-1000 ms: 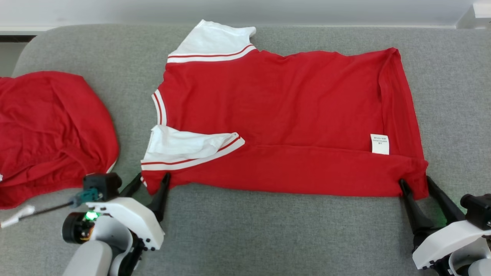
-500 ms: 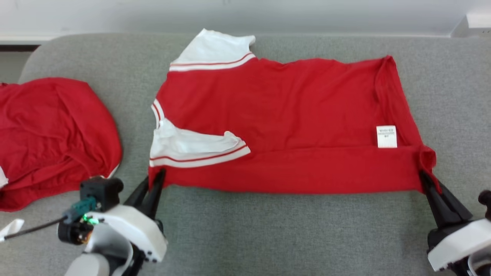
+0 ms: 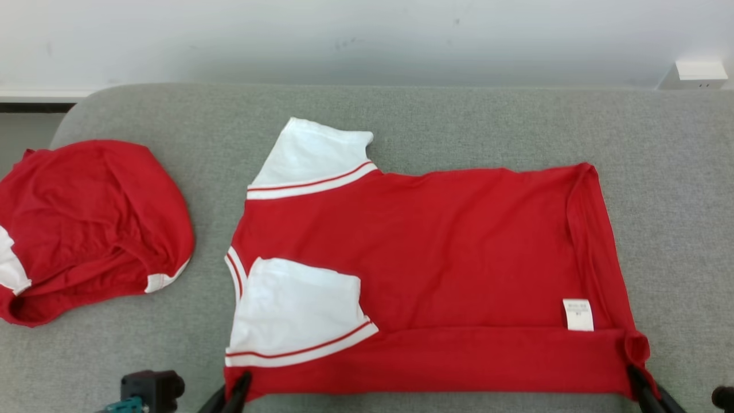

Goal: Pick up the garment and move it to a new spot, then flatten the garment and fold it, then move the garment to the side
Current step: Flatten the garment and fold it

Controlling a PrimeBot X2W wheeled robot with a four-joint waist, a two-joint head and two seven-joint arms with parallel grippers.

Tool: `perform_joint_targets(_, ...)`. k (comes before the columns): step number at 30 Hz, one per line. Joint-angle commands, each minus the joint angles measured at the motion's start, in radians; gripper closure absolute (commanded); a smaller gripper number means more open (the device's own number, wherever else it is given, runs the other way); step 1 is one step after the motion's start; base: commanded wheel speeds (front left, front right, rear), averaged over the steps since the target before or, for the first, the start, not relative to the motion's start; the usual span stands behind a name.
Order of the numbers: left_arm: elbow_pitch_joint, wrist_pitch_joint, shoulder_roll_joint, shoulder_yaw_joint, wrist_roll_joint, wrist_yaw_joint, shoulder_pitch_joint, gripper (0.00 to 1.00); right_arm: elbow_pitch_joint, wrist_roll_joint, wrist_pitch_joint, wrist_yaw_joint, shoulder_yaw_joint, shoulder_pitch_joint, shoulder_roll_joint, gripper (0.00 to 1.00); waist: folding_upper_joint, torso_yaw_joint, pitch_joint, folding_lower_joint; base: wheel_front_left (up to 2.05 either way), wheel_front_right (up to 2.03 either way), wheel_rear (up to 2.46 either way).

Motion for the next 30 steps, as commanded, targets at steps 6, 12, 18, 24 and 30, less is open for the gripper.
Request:
perform_joint_targets(6,0.097,-0.032,-0.018,-0.011,-0.050,-0.045,-0.023,0.83,0.064,0.023,0.007,-0.003,0.008,0.016,0.012,0.95,-0.0001,0.007,-0.013,0.0000,0.00,0.00,0.00)
perform_joint_targets(12,0.166,-0.167,-0.049,0.023,-0.013,-0.021,-0.075,0.00,0.058,-0.013,-0.067,-0.003,-0.012,-0.039,0.020,0.00,-0.0001,-0.005,-0.013,0.0000,0.00,0.00,0.00)
perform_joint_targets(18,0.097,-0.381,-0.068,0.043,0.124,0.059,-0.134,0.00,-0.077,-0.072,-0.153,-0.003,-0.081,-0.103,0.041,0.00,-0.0001,-0.016,-0.003,0.0000,0.00,0.00,0.00)
perform_joint_targets(24,0.024,-0.457,-0.057,0.019,0.215,0.087,-0.216,0.00,-0.210,-0.118,-0.127,-0.003,-0.107,-0.166,0.051,0.00,-0.0001,-0.015,0.001,0.0000,0.00,0.00,0.00)
perform_joint_targets(30,0.016,-0.421,-0.045,-0.002,0.253,0.100,-0.251,0.00,-0.267,-0.131,-0.087,-0.003,-0.093,-0.188,0.067,0.00,-0.0001,-0.019,0.005,0.0000,0.00,0.00,0.00)
